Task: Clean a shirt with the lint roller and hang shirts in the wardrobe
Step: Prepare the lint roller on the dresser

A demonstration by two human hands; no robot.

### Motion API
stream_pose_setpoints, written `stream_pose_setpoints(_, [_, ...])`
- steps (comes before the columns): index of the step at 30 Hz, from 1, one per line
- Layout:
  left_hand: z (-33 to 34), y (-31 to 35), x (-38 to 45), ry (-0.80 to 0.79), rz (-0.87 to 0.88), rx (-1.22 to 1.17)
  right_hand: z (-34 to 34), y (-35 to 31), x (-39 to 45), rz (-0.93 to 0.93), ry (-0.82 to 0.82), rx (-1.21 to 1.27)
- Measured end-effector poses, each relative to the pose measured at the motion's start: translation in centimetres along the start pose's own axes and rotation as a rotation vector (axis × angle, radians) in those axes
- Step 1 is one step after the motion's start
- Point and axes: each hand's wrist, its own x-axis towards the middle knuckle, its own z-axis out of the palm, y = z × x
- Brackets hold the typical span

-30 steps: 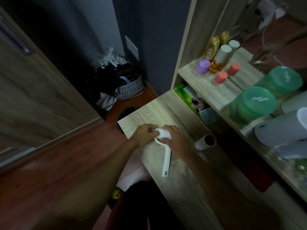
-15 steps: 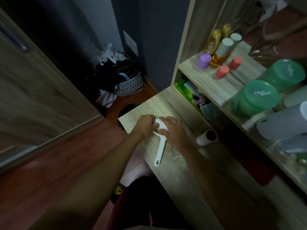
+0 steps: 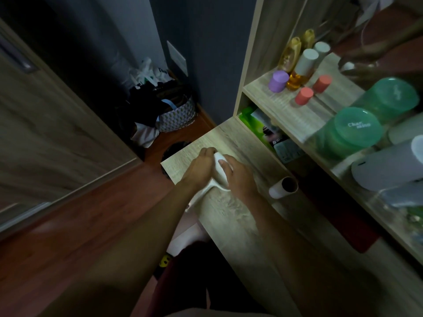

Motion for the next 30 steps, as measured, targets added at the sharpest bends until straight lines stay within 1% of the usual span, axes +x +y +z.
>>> stream_pose_setpoints(4, [-0.1,0.7,0.1,0.054,-0.006,-0.065,-0.2,-0.4,-0.3,0.144,0.016,0.262])
stream_pose_setpoints(8, [-0.2,1.2,0.5,0.078,-0.051,-0.271,-0.5,0.0,-0.3,0.291,0.037,0.509])
stream_pose_setpoints(11, [-0.2,1.7,1.1,0.109,0.017,-0.269,-0.8,-0.1,-0.2,0.398,0.026,0.691])
stream_pose_setpoints(13, [-0.2,1.9,1.6,0.106,0.052,-0.274,-1.0,-0.1,-0.2,0.43,0.061,0.72])
stream_pose_setpoints(15, [-0.1,2.0,2.1,0.106,0.068,-0.267,-1.1,-0.2,-0.4,0.416,0.109,0.721])
stream_pose_setpoints(16, [-0.2,2.0,2.3,0.111,0.05,-0.288,-1.2,-0.2,-0.5,0.402,0.131,0.731])
stream_pose_setpoints(19, [-0.7,2.2,2.5,0.137,-0.053,-0.516,-1.7,-0.2,-0.6,0.419,0.173,0.818])
stream_pose_setpoints(23, [-0.9,2.1,2.8,0.046,-0.169,-0.841,-1.6,-0.5,-0.5,0.531,0.166,1.024])
stream_pose_setpoints(25, [-0.9,2.2,2.7,0.004,-0.229,-0.975,-1.4,-0.6,-0.6,0.551,0.167,1.067])
stream_pose_setpoints(30, [-1.0,1.9,3.1,-0.113,-0.289,-1.094,-1.9,-0.2,-1.1,0.495,0.093,1.133])
